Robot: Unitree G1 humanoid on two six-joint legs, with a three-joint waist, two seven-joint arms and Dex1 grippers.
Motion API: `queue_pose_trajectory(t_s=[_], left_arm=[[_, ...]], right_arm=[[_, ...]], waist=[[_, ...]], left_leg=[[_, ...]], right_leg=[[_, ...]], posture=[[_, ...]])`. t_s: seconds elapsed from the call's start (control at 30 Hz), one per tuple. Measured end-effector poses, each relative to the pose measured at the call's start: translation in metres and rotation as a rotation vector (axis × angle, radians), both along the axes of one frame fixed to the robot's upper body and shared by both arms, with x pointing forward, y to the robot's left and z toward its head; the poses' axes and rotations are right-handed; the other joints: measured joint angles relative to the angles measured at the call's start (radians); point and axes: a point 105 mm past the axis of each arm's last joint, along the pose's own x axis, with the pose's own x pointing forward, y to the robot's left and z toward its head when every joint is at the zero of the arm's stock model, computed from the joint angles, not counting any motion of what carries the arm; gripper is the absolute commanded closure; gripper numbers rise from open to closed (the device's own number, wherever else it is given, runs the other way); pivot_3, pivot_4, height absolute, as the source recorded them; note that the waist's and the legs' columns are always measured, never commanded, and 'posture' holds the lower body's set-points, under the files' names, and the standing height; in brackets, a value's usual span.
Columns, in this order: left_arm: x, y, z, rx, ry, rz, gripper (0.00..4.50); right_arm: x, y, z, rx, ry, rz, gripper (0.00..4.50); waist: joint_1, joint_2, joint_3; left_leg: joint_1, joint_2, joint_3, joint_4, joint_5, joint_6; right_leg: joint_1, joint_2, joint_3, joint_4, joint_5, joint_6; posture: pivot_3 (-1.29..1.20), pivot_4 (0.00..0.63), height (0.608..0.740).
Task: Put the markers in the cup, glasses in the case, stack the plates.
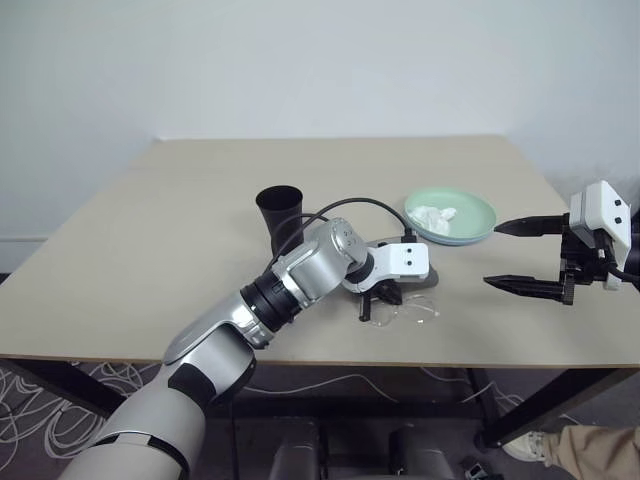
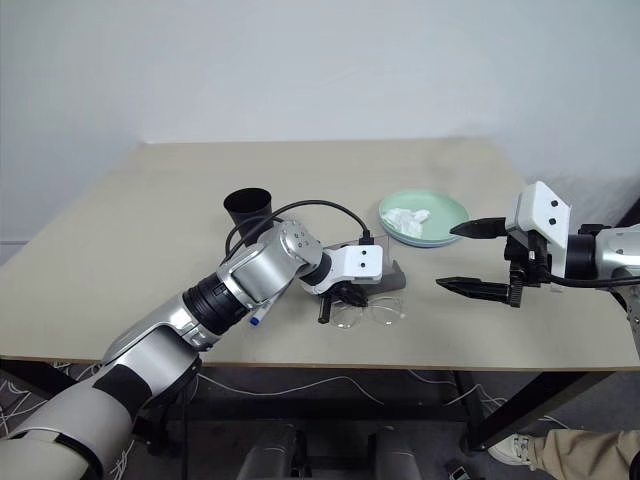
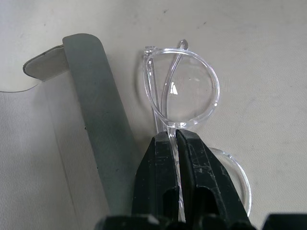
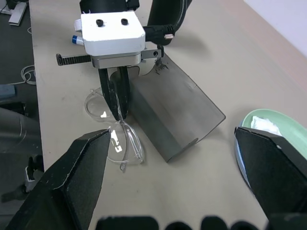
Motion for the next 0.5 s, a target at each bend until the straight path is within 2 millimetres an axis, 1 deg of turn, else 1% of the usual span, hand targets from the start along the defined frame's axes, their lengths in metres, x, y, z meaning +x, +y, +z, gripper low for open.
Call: queue_pose_trajectory(t_s=[0.13, 0.2, 0.27, 0.4, 0.47, 0.5], left_arm=[[0.003, 0.001, 0.006, -0.028, 0.008, 0.016, 4.48], [0.006, 0.002, 0.013, -0.056, 0.021, 0.025, 4.48], [0.010, 0.001, 0.026, -0.093, 0.031, 0.043, 4.48], [0.029, 0.002, 0.071, -0.192, -0.005, 0.089, 4.48], [0.042, 0.006, 0.080, -0.219, -0.036, 0.128, 4.48], [0.049, 0.009, 0.081, -0.226, -0.049, 0.152, 4.48]], right_arm=[[0.003, 0.000, 0.001, 0.001, -0.006, 0.004, 0.00], [0.003, 0.000, -0.001, 0.002, 0.002, 0.003, 0.00], [0.005, -0.001, -0.001, 0.003, 0.004, 0.002, 0.00], [0.007, 0.002, 0.005, 0.001, -0.022, 0.016, 0.00], [0.008, 0.003, 0.005, 0.001, -0.022, 0.018, 0.00], [0.009, 0.002, 0.004, 0.002, -0.016, 0.017, 0.00]], waist=[[0.001, 0.000, 0.000], [0.001, 0.000, 0.000], [0.001, 0.000, 0.000], [0.001, 0.000, 0.000], [0.001, 0.000, 0.000], [0.001, 0.000, 0.000]], left_leg=[[0.000, 0.000, -0.001, 0.000, 0.000, 0.000], [-0.001, 0.000, 0.000, 0.000, 0.000, 0.000], [-0.002, 0.000, 0.000, 0.000, 0.000, -0.001], [-0.001, 0.000, 0.000, 0.000, 0.001, -0.001], [0.000, 0.000, -0.001, 0.000, 0.001, -0.001], [0.000, 0.000, 0.000, 0.000, 0.001, -0.001]], right_leg=[[0.000, 0.000, -0.001, 0.000, 0.000, 0.000], [-0.001, 0.000, -0.001, 0.000, 0.000, -0.001], [-0.002, 0.000, -0.001, 0.000, 0.000, -0.001], [-0.001, 0.000, 0.000, -0.001, 0.000, -0.001], [0.000, 0.000, -0.001, -0.001, 0.000, -0.001], [0.000, 0.000, 0.000, -0.001, 0.000, -0.001]], posture=[[0.00, 0.000, 0.612], [0.00, 0.000, 0.612], [0.00, 0.000, 0.612], [0.00, 0.000, 0.612], [0.00, 0.000, 0.612], [0.00, 0.000, 0.612]])
